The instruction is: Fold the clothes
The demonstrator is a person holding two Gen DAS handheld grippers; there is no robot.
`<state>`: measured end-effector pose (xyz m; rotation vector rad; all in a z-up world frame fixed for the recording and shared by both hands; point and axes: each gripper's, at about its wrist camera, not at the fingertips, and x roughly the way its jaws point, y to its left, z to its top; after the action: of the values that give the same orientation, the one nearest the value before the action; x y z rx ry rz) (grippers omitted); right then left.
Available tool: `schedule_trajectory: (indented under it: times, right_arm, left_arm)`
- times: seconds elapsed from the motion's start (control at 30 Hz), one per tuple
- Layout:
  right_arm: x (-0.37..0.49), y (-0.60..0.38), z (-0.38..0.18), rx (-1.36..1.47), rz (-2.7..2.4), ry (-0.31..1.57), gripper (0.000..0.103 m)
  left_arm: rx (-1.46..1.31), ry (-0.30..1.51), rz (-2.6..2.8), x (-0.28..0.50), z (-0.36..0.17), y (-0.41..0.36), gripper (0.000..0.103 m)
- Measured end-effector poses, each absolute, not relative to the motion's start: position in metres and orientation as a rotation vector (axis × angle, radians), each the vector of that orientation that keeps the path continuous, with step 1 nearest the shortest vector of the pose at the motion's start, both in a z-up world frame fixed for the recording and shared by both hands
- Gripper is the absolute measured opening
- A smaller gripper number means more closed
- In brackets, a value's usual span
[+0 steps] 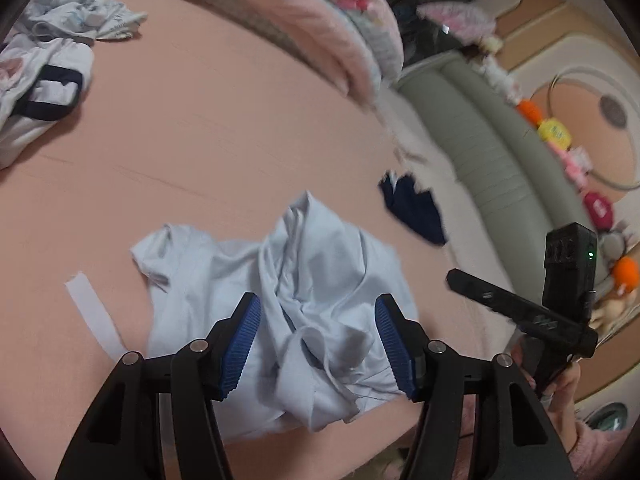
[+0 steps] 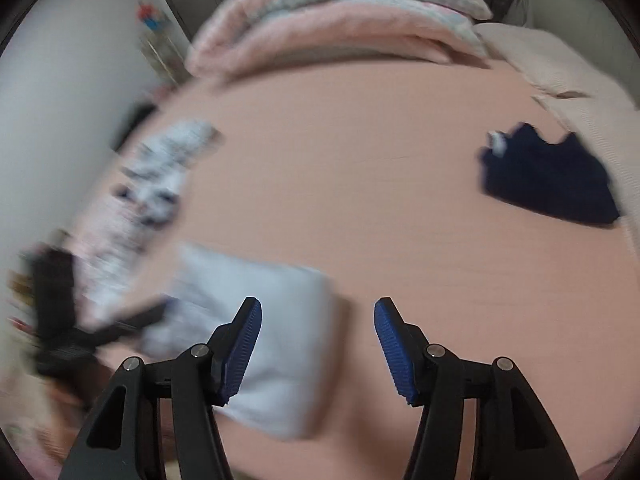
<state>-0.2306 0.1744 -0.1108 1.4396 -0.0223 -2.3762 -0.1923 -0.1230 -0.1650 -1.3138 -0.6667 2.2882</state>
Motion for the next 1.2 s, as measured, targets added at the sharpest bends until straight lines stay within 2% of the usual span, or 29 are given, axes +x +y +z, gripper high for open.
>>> schedule_trajectory:
  times: [0.07, 0.17, 0.2, 0.23, 0.27, 0.37, 0.53, 0.6, 0.67, 0.77, 0.8, 0.87, 0.97, 1.0, 1.2]
  right_arm:
    - [-0.231, 0.176, -0.128, 1.487, -2.374, 0.016, 0.059]
    - [-0.231, 0.176, -0.145, 1.534, -2.371, 0.025, 0.059]
    - [-0.232, 0.176, -0.148, 1.543, -2.372, 0.023, 0.059]
    - [-0.233, 0.177, -0.15, 1.551, -2.376, 0.019, 0.059]
    - [-0.234, 0.178, -0.151, 1.559, -2.38, 0.015, 0.059]
    - [-0.238, 0.176, -0.152, 1.568, -2.388, -0.002, 0.059]
    - [-0.235, 0.161, -0.125, 1.455, -2.374, -0.04, 0.058]
    - [-0.234, 0.14, -0.123, 1.423, -2.341, -0.005, 0.059]
    - [-0.236, 0.117, -0.133, 1.429, -2.305, 0.046, 0.059]
    - [-0.237, 0.083, -0.16, 1.465, -2.243, 0.14, 0.059]
    - [-0.237, 0.074, -0.173, 1.478, -2.237, 0.188, 0.061]
    - [-0.236, 0.071, -0.18, 1.471, -2.255, 0.217, 0.065]
    - [-0.24, 0.077, -0.177, 1.504, -2.225, 0.153, 0.065]
    - [-0.24, 0.077, -0.175, 1.504, -2.223, 0.157, 0.065]
    - [-0.224, 0.055, -0.167, 1.383, -2.266, 0.455, 0.065]
  left_arm:
    - [-1.398, -0.601, 2.338, -0.196, -0.169, -0.112, 0.057]
    - [-1.442, -0.632, 2.265, -0.202, -0.175, -0.097, 0.056]
    - [-1.439, -0.587, 2.274, -0.202, -0.173, -0.089, 0.052]
    - [-1.435, -0.529, 2.292, -0.202, -0.17, -0.081, 0.021]
    - [-1.425, -0.506, 2.308, -0.201, -0.165, -0.079, 0.009]
    - [-1.39, -0.462, 2.353, -0.196, -0.149, -0.079, 0.009]
    - [-1.345, -0.481, 2.423, -0.178, -0.123, -0.123, 0.009]
    - [-1.377, -0.479, 2.433, -0.175, -0.125, -0.139, 0.009]
    - [-1.482, -0.473, 2.396, -0.186, -0.149, -0.142, 0.01]
    - [-1.637, -0.478, 2.364, -0.19, -0.183, -0.161, 0.022]
    - [-1.616, -0.502, 2.41, -0.187, -0.175, -0.17, 0.027]
    - [-1.522, -0.514, 2.53, -0.179, -0.15, -0.185, 0.027]
    - [-1.377, -0.361, 2.591, -0.18, -0.119, -0.174, 0.026]
    - [-1.384, -0.302, 2.586, -0.184, -0.125, -0.165, 0.026]
    - [-1.482, 0.056, 2.5, -0.218, -0.176, -0.101, 0.029]
